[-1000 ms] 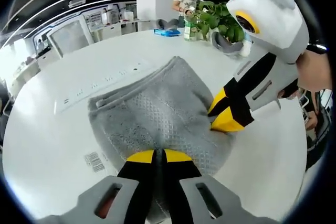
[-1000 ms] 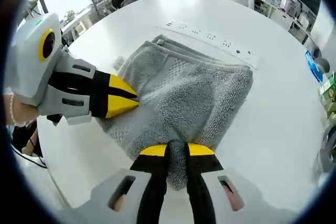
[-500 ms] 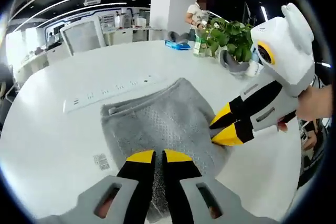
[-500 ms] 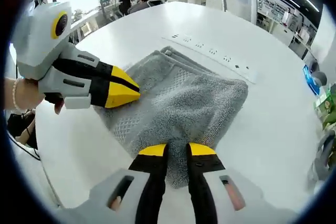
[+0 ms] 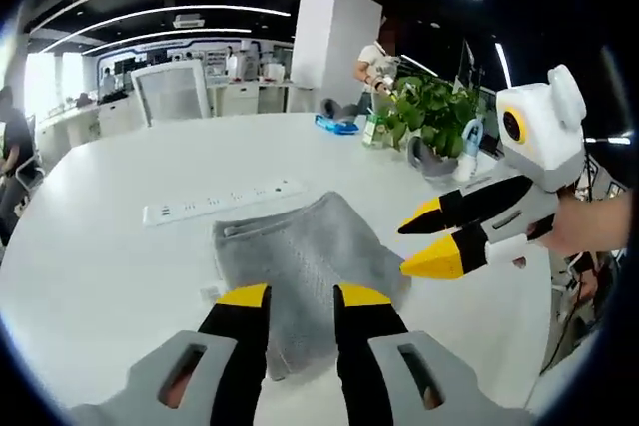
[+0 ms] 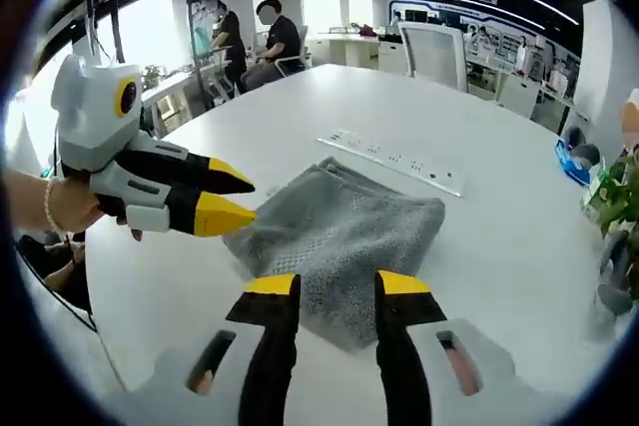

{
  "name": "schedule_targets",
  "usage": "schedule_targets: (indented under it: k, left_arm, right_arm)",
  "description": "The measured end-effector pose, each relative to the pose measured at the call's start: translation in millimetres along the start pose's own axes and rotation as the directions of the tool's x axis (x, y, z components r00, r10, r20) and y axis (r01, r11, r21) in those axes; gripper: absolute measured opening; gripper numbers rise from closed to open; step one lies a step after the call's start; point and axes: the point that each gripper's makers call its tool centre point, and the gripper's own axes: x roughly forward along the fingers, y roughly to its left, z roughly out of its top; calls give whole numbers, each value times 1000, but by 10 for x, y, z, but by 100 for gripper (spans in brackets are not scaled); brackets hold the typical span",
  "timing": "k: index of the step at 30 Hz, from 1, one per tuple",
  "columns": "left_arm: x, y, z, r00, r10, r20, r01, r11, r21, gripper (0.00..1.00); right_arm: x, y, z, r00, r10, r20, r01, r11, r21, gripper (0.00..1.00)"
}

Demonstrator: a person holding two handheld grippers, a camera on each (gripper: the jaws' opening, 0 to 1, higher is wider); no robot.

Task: Fold the towel on the table until its edges align and the towel forms a compact rectangular stack.

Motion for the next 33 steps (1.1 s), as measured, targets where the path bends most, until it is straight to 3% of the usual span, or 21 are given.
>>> schedule_targets:
  k: [5, 13, 17, 22, 27, 33]
  left_arm:
    - [-227, -20, 14, 1000, 12, 18, -12, 1000, 8, 31]
    - [-579, 19, 46, 995, 56, 82, -55, 998, -25, 40]
    - [-757, 13, 15, 990, 75, 119, -68, 996, -66, 51]
    - [-941, -7, -79, 987, 95, 126, -81, 990, -113, 55]
    - [-1194, -19, -148, 982, 102, 158, -81, 987, -138, 63]
    - [-1427, 24, -251, 979, 116, 170, -92, 985, -145, 75]
  right_arm:
    - [-197, 29, 25, 998, -19, 56, 16, 999, 46, 39]
    - [-462, 39, -89, 994, -69, 89, 61, 994, 92, 49]
    - [-625, 64, -136, 989, -89, 117, 74, 989, 130, 53]
    - [-803, 105, -195, 983, -113, 142, 93, 985, 144, 53]
    - [-1001, 159, -206, 975, -129, 181, 102, 983, 152, 59]
    - [-1210, 152, -242, 957, -174, 234, 132, 974, 186, 79]
